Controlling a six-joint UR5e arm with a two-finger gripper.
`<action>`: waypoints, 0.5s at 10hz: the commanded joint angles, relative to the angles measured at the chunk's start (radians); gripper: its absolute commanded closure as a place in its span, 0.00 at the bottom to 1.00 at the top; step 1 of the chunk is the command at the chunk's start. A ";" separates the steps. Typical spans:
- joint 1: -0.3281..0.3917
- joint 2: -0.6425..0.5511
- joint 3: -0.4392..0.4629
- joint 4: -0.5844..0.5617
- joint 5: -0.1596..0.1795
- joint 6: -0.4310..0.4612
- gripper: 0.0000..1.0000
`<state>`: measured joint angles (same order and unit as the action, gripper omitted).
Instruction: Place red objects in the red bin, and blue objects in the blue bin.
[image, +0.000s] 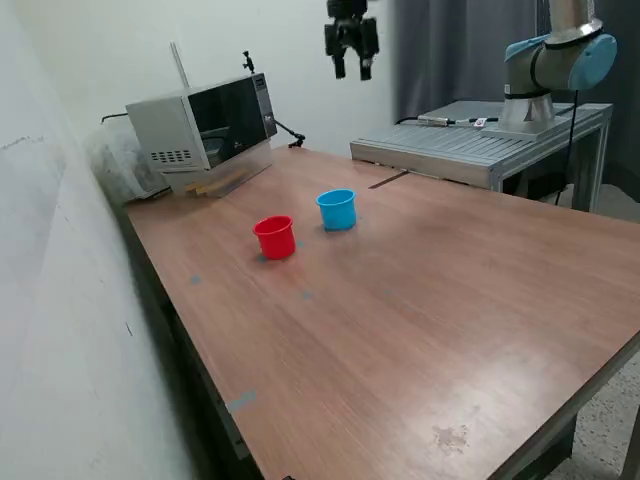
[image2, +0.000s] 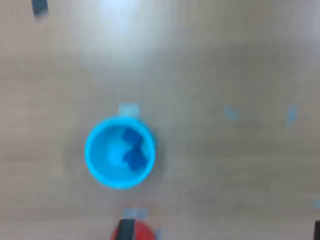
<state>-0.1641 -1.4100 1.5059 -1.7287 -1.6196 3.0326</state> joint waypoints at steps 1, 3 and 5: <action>0.044 -0.223 0.030 0.222 -0.013 0.006 0.00; 0.089 -0.289 0.068 0.273 -0.003 0.008 0.00; 0.107 -0.319 0.126 0.303 -0.003 0.052 0.00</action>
<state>-0.0724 -1.6956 1.5918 -1.4587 -1.6241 3.0622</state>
